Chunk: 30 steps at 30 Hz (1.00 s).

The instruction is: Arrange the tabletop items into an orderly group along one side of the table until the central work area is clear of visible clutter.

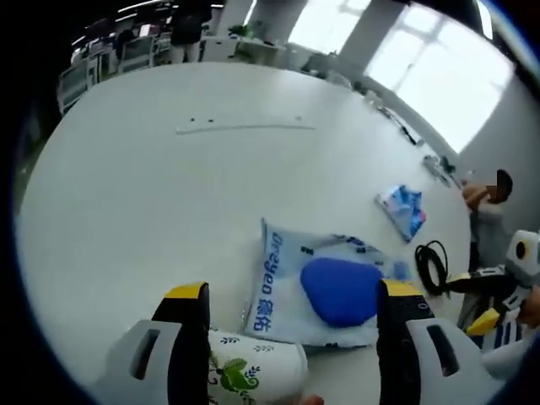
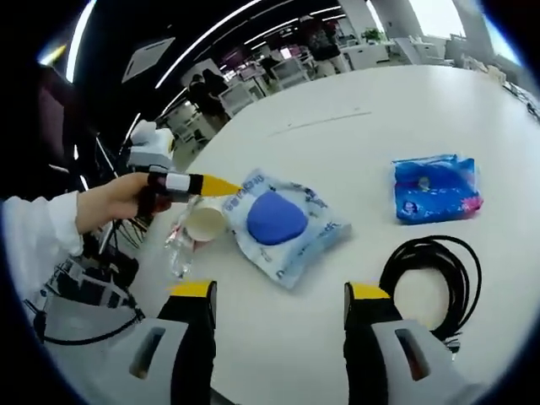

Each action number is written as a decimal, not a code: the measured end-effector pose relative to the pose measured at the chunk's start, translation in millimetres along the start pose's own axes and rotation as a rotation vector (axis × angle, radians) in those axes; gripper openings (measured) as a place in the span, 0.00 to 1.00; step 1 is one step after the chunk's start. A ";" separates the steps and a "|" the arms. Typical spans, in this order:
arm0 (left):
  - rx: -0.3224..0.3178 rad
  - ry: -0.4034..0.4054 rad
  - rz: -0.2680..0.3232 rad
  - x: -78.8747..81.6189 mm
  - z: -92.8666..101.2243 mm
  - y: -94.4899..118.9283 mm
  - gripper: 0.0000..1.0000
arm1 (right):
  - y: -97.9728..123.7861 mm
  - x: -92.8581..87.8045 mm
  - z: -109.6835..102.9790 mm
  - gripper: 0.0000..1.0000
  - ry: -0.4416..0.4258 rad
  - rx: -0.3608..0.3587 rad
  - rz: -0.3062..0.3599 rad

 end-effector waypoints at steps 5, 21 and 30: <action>-0.014 -0.015 -0.004 1.5 -2.3 -5.2 0.74 | -11.0 -3.3 0.2 0.57 -0.015 -0.018 -0.008; 0.029 -0.125 -0.142 -2.2 -14.8 -24.1 0.64 | -43.7 -3.3 5.1 0.47 -0.188 -0.031 0.000; 0.086 -0.153 -0.156 -3.8 -24.6 -23.5 0.43 | -50.9 -9.1 6.1 0.27 -0.226 -0.014 -0.016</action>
Point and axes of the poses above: the point that each gripper's makers call its tool centre point, and the gripper's own axes: y roughly backward along the fingers, z roughly to its right, x roughly out of its top, the point moved 3 cm from there along y, roughly backward along the fingers, and after that the axes turned 3 degrees about z, right-handed, at the moved point
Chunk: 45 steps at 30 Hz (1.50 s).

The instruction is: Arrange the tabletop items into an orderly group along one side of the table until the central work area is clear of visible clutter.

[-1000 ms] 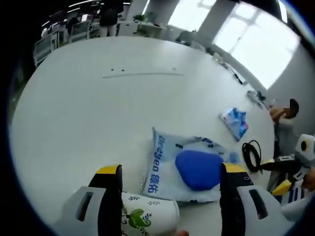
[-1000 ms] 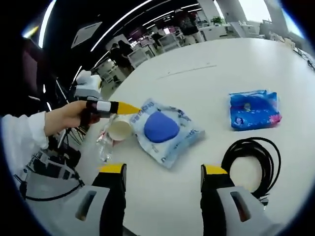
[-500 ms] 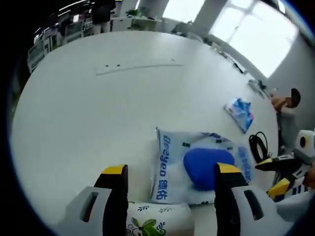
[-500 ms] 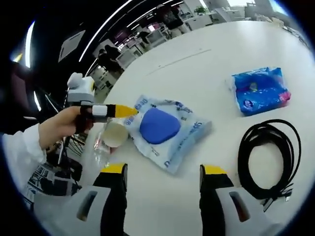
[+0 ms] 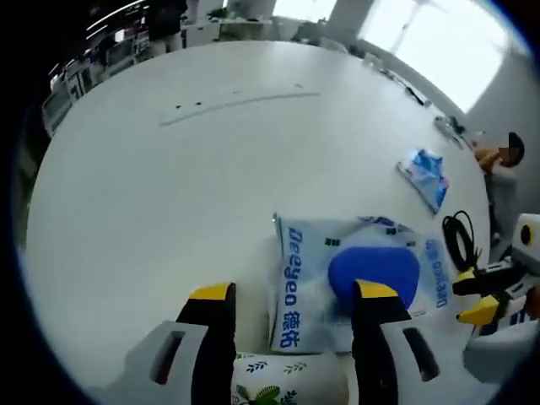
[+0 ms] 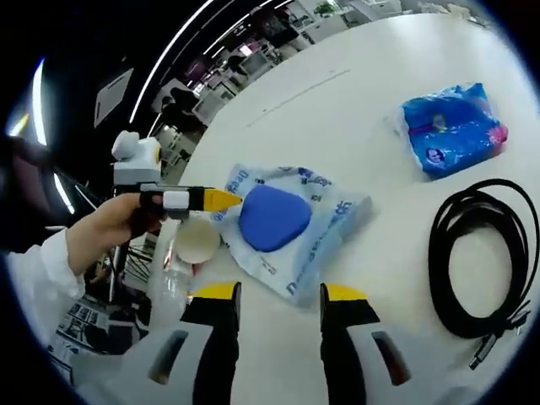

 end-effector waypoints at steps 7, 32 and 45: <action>0.030 -0.016 -0.006 -2.2 -1.3 -0.5 0.28 | -1.4 -2.1 11.0 0.07 0.030 -0.071 -0.010; -0.068 0.166 0.164 18.0 30.6 27.8 0.00 | 22.6 77.7 28.1 0.00 0.209 -0.147 0.102; -0.148 0.285 0.246 16.0 64.7 50.9 0.00 | 31.1 115.4 46.7 0.00 0.282 -0.208 0.107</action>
Point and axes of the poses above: the point that each gripper's makers call its tool centre point, and the gripper's own axes: y roughly backward along the fingers, z roughly to its right, x roughly out of its top, the point moved 3 cm from there along y, roughly backward along the fingers, and after that the axes turned 3 degrees about z, right-handed, at the moved point
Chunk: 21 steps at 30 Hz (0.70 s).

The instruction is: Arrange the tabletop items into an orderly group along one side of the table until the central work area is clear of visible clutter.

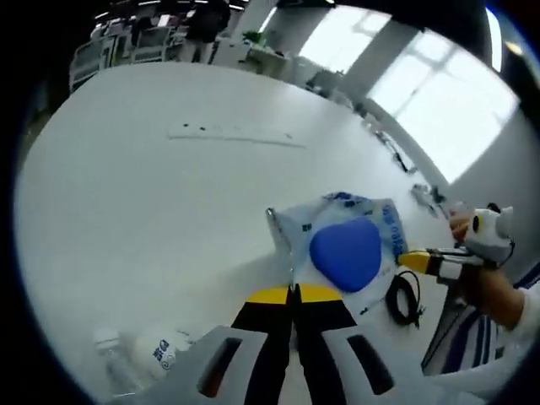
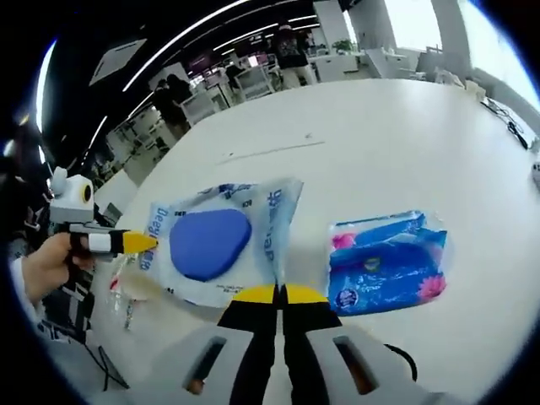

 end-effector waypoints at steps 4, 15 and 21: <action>0.007 -0.002 0.005 -1.1 6.0 1.2 0.00 | -2.4 1.3 1.5 0.00 -0.001 0.004 -0.005; 0.024 0.012 -0.016 1.9 -8.6 -8.2 0.00 | -12.8 -8.6 2.1 0.00 0.022 0.010 -0.034; 0.037 0.016 -0.035 -3.7 -12.8 -16.3 0.00 | -19.4 -16.9 6.8 0.00 0.050 0.012 -0.066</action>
Point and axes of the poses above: the point that each gripper's makers call its tool centre point, and the gripper's own axes: y roughly backward along the fingers, z roughly to its right, x roughly out of its top, the point moved 3 cm from there along y, roughly backward along the fingers, and after that the axes turned 3 degrees about z, right-handed, at the moved point
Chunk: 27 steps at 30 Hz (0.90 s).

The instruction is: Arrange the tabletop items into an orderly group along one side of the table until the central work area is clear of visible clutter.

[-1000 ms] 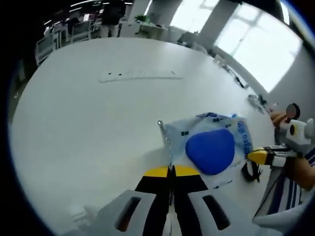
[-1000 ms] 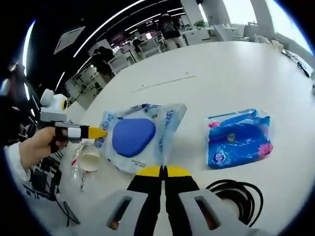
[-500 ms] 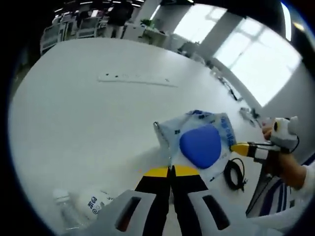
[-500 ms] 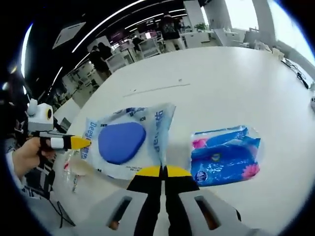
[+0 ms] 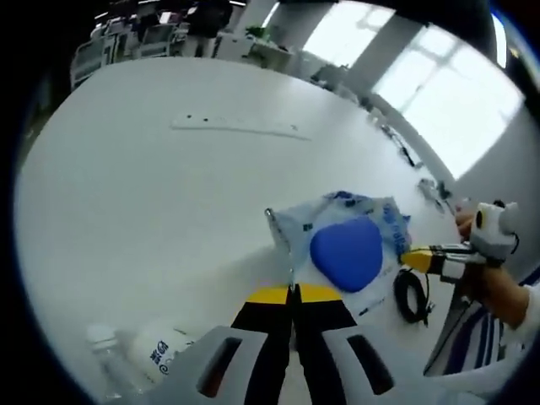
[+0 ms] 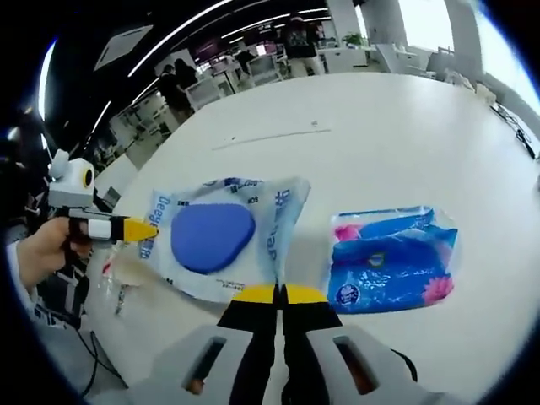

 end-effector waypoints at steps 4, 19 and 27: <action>0.003 0.009 -0.005 0.9 -1.6 -4.4 0.00 | -2.9 -1.0 2.7 0.00 -0.002 -0.001 -0.005; 0.042 0.012 -0.029 -6.8 -23.3 -21.9 0.00 | -24.2 -8.0 6.4 0.00 0.001 -0.011 -0.062; 0.057 0.016 -0.042 -13.2 -27.1 -27.3 0.00 | -27.0 -13.0 7.3 0.00 0.005 -0.004 -0.079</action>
Point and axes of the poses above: the point that each gripper's makers call its tool centre point, and the gripper's own axes: y roughly backward along the fingers, z roughly to its right, x roughly out of its top, the point moved 3 cm from there along y, roughly backward along the fingers, and after that the axes turned 3 degrees about z, right-handed, at the moved point
